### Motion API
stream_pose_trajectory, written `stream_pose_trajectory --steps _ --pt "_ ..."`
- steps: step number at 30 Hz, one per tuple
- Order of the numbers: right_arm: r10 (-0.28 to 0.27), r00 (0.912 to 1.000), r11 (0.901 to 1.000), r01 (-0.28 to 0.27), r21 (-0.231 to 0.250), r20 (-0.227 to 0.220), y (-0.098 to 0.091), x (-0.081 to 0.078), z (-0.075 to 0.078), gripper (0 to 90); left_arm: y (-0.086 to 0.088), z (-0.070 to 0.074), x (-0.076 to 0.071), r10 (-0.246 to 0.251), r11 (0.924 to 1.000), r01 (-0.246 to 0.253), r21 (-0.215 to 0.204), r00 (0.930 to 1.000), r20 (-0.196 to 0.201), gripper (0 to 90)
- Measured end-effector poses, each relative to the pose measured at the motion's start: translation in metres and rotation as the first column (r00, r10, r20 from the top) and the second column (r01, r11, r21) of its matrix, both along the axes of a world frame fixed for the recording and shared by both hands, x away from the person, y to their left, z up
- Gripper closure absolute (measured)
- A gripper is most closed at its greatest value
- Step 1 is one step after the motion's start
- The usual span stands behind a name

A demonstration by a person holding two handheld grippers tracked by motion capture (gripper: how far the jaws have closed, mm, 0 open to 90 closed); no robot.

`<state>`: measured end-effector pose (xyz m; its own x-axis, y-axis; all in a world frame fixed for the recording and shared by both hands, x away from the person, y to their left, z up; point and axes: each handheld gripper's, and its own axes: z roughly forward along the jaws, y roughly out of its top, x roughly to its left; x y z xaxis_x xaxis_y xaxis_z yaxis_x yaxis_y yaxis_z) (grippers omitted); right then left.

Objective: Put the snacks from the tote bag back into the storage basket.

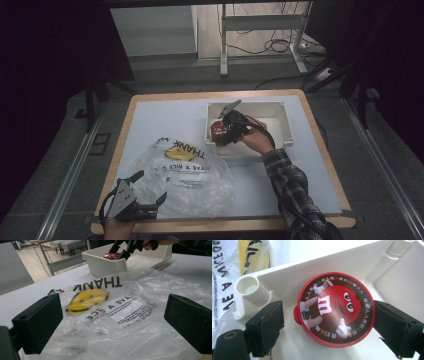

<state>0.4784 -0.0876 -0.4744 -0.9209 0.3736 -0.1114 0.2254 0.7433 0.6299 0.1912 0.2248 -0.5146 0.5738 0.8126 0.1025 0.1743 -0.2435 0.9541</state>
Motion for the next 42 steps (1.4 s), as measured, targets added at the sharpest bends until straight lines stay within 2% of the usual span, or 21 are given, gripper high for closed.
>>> stream_pose_trajectory --steps 8,42 --pt "-0.012 0.9999 0.9991 0.011 0.04 0.01 -0.007 -0.005 0.002 11.9 0.0 0.0 0.0 -0.001 1.0 0.001 0.0 1.0 0.001 1.8" --pt "-0.048 0.9981 0.996 0.044 0.078 0.04 -0.022 -0.024 0.006 11.7 0.0 0.001 -0.001 -0.003 1.0 0.003 -0.003 1.0 0.005 1.8"
